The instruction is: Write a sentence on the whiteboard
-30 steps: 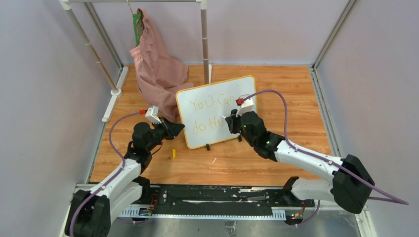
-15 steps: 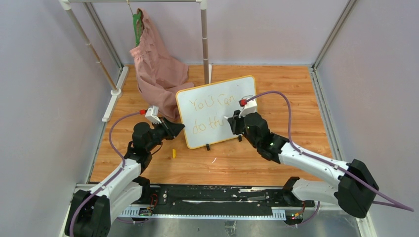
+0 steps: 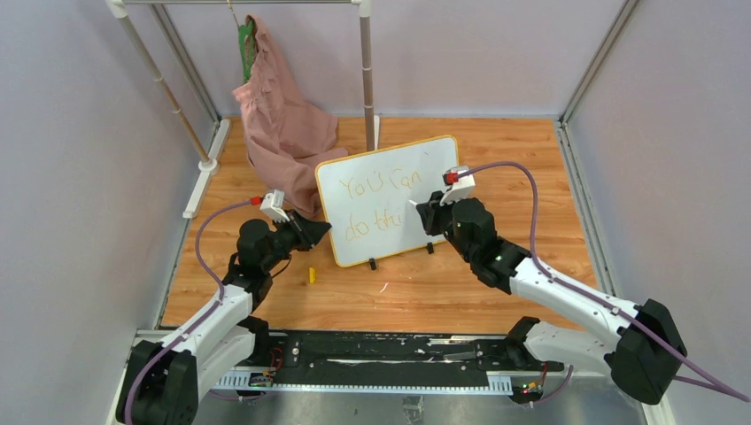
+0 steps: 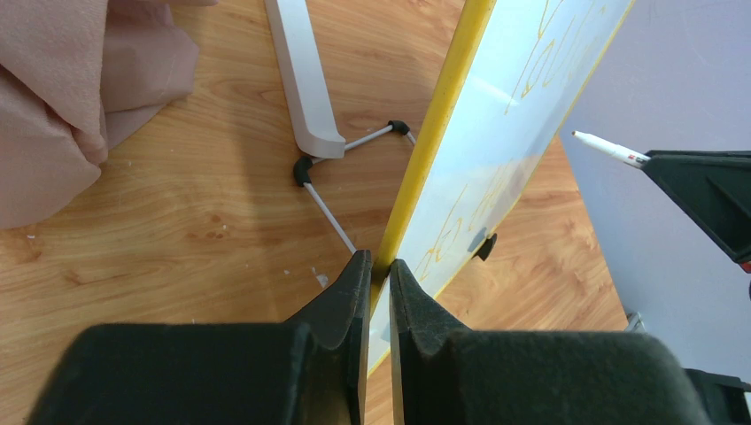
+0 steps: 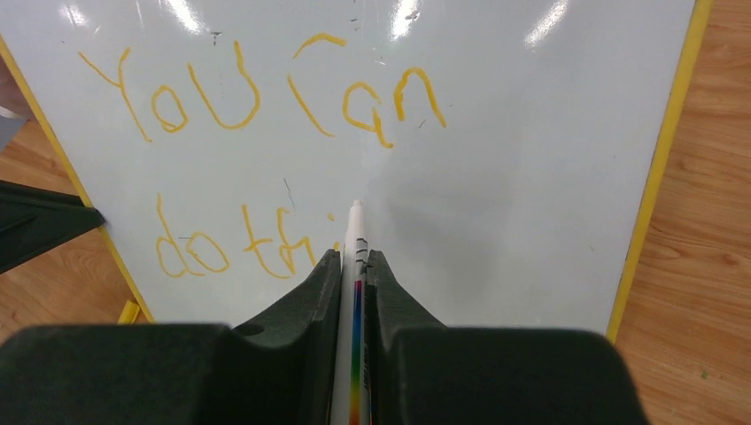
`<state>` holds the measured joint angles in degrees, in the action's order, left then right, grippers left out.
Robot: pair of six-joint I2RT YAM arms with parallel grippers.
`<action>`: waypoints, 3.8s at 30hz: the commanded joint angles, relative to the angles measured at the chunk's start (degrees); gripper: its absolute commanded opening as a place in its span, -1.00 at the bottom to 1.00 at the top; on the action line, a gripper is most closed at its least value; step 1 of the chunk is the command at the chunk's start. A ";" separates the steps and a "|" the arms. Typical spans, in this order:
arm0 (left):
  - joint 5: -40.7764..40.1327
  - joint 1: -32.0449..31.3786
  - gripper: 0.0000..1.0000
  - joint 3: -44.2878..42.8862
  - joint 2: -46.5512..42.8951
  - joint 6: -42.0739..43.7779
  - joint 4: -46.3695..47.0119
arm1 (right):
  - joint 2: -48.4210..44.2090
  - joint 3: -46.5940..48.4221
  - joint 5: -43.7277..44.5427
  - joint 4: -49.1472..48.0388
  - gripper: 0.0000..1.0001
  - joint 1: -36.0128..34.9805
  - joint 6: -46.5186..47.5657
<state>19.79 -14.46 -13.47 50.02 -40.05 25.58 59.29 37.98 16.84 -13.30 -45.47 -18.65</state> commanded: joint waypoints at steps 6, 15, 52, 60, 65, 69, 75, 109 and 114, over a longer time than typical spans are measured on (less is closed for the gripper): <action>0.15 -0.29 -1.00 0.08 -0.94 -0.65 2.81 | 2.20 -0.57 -3.12 -4.07 -1.00 1.53 -0.82; 0.16 -0.31 -1.00 0.09 -0.82 -0.65 2.81 | 4.07 0.91 -3.38 -4.44 -1.00 1.54 -0.69; 0.25 -0.31 -1.00 0.05 -0.55 -0.64 2.81 | 1.68 -2.17 -0.67 0.12 -1.00 1.53 -0.70; 0.25 -0.26 -1.00 0.02 -0.54 -0.68 2.78 | 3.36 -1.01 -1.10 0.55 -1.00 1.61 -0.83; 0.25 -0.29 -1.00 0.03 -0.74 -0.64 2.81 | 4.46 -0.16 -1.53 0.73 -1.00 1.55 -0.74; 0.25 -0.30 -1.00 -0.01 -0.77 -0.68 2.81 | 5.09 0.24 -1.50 0.73 -1.00 1.59 -0.79; 0.25 -0.31 -1.00 0.02 -0.64 -0.64 2.81 | 6.04 0.93 -2.44 0.49 -1.00 1.51 -0.86; 0.27 -0.31 -1.00 0.03 -0.75 -0.64 2.81 | 5.98 -1.66 -0.77 3.25 -1.00 -0.41 -1.56; 0.34 -0.31 -1.00 0.03 -0.71 -0.65 2.81 | 5.54 -1.85 -0.04 3.72 -1.00 -0.41 -1.54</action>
<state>19.92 -14.46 -13.47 50.02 -40.05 25.58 65.65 37.36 14.04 -11.86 -45.41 -19.97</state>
